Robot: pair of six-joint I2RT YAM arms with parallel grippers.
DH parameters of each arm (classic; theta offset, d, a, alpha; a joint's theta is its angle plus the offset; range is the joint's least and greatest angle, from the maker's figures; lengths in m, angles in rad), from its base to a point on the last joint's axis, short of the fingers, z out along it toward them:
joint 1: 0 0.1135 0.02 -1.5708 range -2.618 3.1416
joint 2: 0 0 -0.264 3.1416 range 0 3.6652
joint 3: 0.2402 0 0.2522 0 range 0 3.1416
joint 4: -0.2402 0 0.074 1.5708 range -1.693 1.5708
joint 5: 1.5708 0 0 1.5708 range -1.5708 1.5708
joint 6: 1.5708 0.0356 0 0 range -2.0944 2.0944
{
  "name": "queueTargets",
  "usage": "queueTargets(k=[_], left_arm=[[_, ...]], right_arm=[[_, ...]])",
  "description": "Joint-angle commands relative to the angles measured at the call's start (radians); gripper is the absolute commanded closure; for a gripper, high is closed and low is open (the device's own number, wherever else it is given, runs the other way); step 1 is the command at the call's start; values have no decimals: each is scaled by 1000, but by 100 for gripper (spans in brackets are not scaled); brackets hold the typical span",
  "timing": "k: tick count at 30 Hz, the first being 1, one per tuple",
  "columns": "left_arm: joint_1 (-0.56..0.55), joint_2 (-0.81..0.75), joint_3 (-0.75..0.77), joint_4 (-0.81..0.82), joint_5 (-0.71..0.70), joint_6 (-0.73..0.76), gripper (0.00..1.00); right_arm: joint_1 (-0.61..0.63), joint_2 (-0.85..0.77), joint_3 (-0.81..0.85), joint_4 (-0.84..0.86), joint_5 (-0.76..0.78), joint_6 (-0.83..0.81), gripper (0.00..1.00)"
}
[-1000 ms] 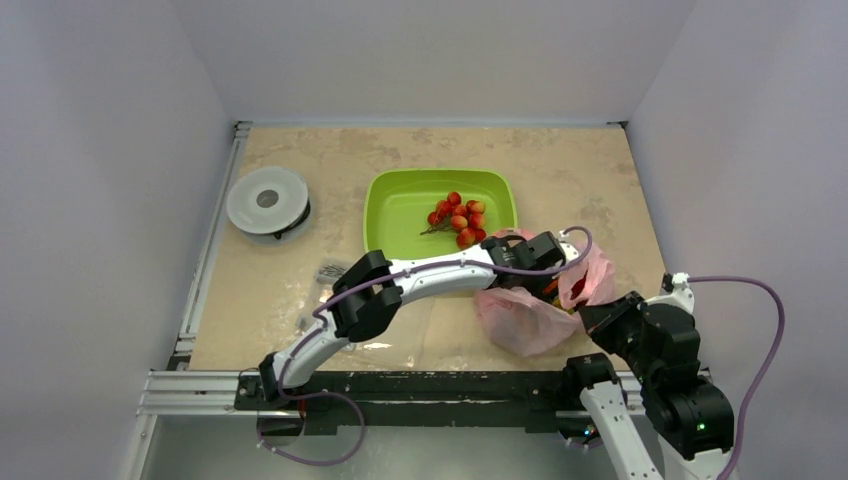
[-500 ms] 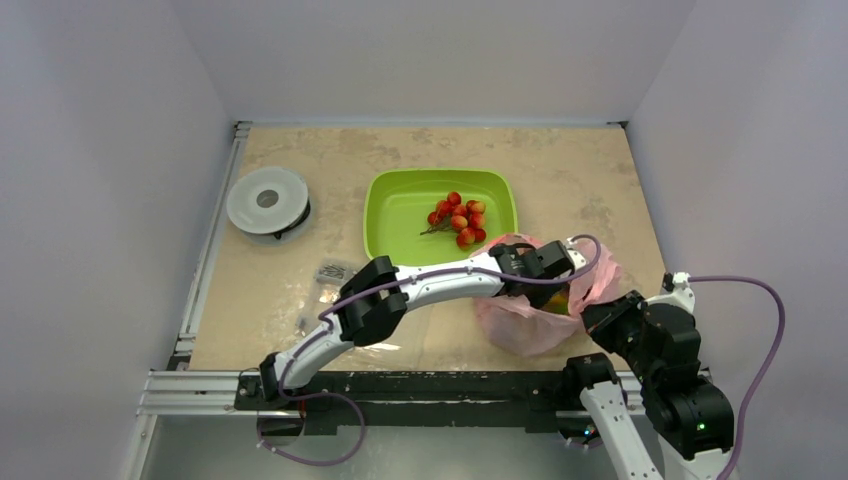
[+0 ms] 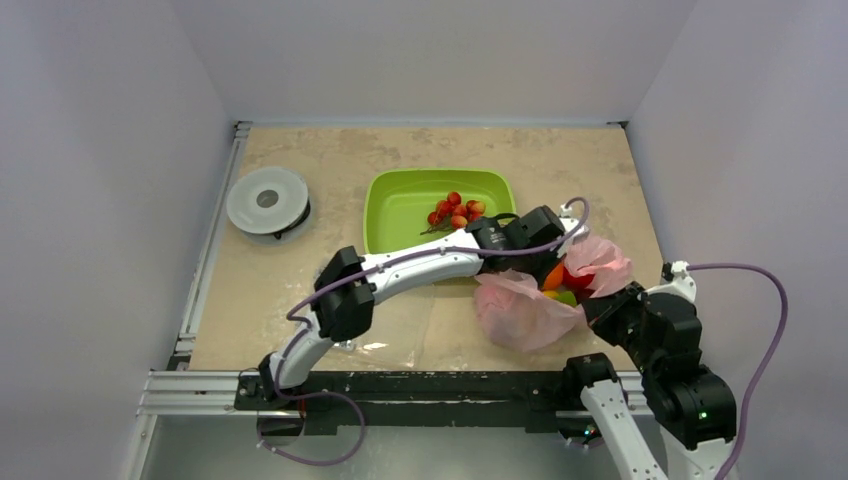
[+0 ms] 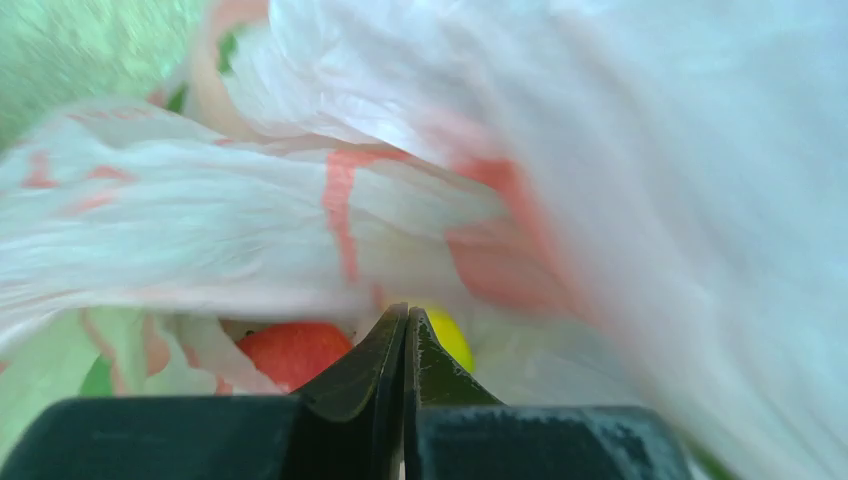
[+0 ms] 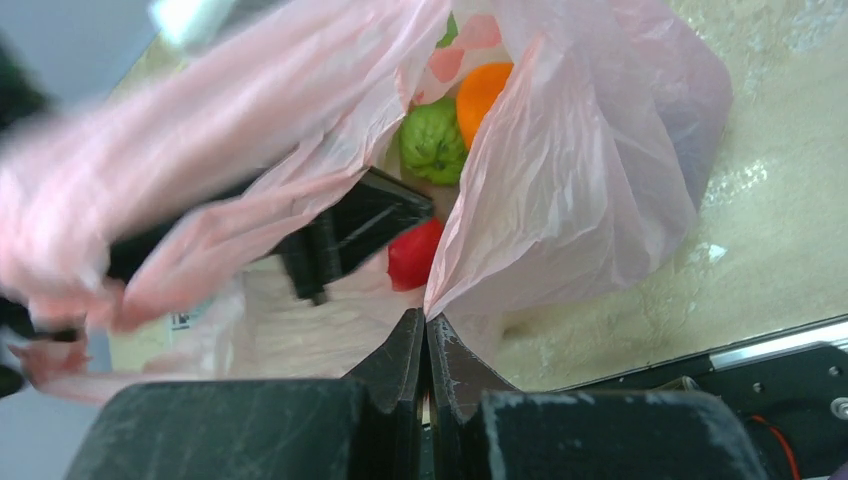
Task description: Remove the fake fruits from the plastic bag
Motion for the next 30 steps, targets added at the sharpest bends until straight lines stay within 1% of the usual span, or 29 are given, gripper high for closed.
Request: queueTargets(k=[1, 5, 9, 15, 16, 17, 18, 19, 21, 22, 23, 24, 27, 28, 30], left_arm=[[22, -168, -5, 65, 92, -63, 100], [25, -228, -25, 51, 114, -93, 100], [25, -286, -75, 68, 95, -97, 100], [20, -274, -72, 27, 104, -89, 100], [17, -277, -78, 22, 104, -78, 100], [13, -285, -90, 22, 109, -65, 95], [8, -296, -107, 23, 112, -48, 86], [4, -314, -126, 24, 114, -35, 76], [3, -354, -164, 35, 135, -14, 59], [3, -374, -178, 36, 143, 1, 48], [4, -391, -183, 32, 156, 14, 36], [3, -405, -182, 26, 177, 32, 28], [0, -427, -179, 1, 262, 69, 17], [-3, -433, -182, -11, 279, 75, 14], [-12, -448, -202, -13, 287, 82, 12]], right_arm=[[0, 36, 71, 59, 57, -79, 100], [0, 45, 106, 82, 78, -112, 100], [0, 44, 109, 106, 71, -142, 100], [-1, 23, 68, 127, 48, -163, 100], [0, 23, 62, 130, 43, -173, 98], [1, 30, 61, 127, 41, -174, 88], [2, 39, 65, 119, 41, -174, 73], [0, 49, 74, 110, 41, -175, 60], [1, 75, 96, 106, 34, -202, 39], [0, 94, 108, 106, 31, -222, 29], [-1, 118, 120, 109, 28, -243, 17], [0, 141, 129, 119, 24, -265, 11], [0, 229, 190, 113, 35, -306, 2], [0, 271, 208, 116, 6, -327, 1], [1, 339, 254, 102, -5, -335, 1]])
